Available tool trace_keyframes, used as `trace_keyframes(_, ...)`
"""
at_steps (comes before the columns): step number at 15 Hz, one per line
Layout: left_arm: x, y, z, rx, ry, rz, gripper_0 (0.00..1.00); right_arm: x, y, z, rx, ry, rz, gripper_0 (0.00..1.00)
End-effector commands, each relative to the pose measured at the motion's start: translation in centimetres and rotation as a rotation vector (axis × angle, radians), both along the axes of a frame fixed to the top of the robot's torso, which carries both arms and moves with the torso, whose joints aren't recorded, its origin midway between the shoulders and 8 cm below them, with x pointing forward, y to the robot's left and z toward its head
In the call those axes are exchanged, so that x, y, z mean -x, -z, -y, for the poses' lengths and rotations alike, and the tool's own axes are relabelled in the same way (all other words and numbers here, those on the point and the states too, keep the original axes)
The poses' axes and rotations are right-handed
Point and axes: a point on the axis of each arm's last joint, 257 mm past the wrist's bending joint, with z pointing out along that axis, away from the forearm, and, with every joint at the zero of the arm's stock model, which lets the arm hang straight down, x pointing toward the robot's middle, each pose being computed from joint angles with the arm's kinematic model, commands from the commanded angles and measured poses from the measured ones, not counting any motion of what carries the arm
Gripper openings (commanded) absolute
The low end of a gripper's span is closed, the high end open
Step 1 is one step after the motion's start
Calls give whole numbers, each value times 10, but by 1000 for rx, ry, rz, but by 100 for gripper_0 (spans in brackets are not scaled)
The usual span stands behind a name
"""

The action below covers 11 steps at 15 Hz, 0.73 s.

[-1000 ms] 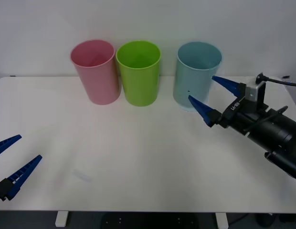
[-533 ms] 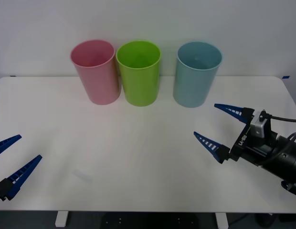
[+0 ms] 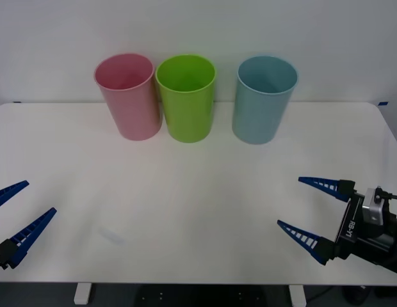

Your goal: Grasp the object on the table and drop it into the matching bin: aluminum can to the light blue bin, PET bottle to the pink bin.

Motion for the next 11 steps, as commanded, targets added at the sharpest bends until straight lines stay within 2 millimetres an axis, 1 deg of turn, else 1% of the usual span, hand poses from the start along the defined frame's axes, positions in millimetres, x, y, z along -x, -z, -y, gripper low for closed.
trace_keyframes(1, 0, 0, 0, 0, 0, 0, 100, 12, 11, 4, -1, -2, -33, 100)
trace_keyframes(7, 0, 0, 0, 0, 0, 0, 100, 25, 26, 6, -11, 15, -81, 100)
trace_keyframes(11, 0, 0, 0, 0, 0, 0, 100, 25, 26, 6, -11, 15, -81, 100)
